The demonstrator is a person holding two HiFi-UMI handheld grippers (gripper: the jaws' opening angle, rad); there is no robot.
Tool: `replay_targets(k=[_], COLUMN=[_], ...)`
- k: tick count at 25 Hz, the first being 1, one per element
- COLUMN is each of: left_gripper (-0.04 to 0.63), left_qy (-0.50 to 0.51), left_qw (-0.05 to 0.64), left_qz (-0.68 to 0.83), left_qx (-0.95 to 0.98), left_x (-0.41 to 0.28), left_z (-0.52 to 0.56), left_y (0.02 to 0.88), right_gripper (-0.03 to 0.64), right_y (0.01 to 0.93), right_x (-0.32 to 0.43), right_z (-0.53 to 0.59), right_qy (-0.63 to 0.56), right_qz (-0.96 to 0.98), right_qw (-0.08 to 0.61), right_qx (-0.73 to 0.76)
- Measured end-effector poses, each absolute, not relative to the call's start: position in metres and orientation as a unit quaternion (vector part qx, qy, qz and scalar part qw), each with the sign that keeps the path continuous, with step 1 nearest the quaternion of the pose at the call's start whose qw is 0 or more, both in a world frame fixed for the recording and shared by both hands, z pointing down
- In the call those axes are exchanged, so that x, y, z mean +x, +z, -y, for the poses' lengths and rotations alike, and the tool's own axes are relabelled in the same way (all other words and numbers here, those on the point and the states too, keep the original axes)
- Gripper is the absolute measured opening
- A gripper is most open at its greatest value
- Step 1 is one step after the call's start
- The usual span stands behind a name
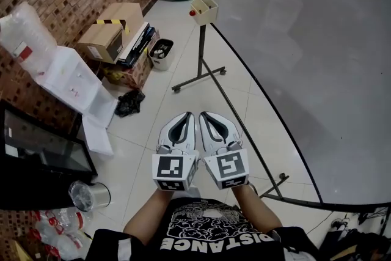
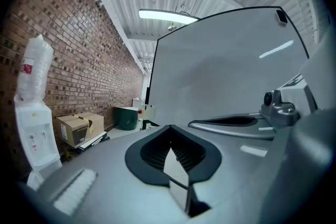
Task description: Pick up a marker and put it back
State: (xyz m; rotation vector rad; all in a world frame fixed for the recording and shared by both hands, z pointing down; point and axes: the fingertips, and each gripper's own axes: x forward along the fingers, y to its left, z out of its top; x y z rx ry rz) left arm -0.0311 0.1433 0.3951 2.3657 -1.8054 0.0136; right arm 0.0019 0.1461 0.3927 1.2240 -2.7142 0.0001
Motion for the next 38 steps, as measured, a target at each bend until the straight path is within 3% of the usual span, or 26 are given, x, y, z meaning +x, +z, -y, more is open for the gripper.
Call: replay_targets(k=[22, 38], left_gripper=[0.006, 0.006], left_qy=[-0.006, 0.006], left_qw=[0.095, 0.080], left_qz=[0.583, 0.593], left_qx=[0.807, 0.802], left_x=[-0.075, -0.071], left_z=[-0.076, 0.070], left_y=[0.399, 0.398], right_gripper=[0.000, 0.000], right_y=[0.392, 0.384], right_x=[-0.038, -0.036], right_z=[-0.078, 0.068], right_qy=[-0.010, -0.017], right_qz=[0.893, 0.899], right_qw=[0.084, 0.059], right_qx=[0.442, 0.433])
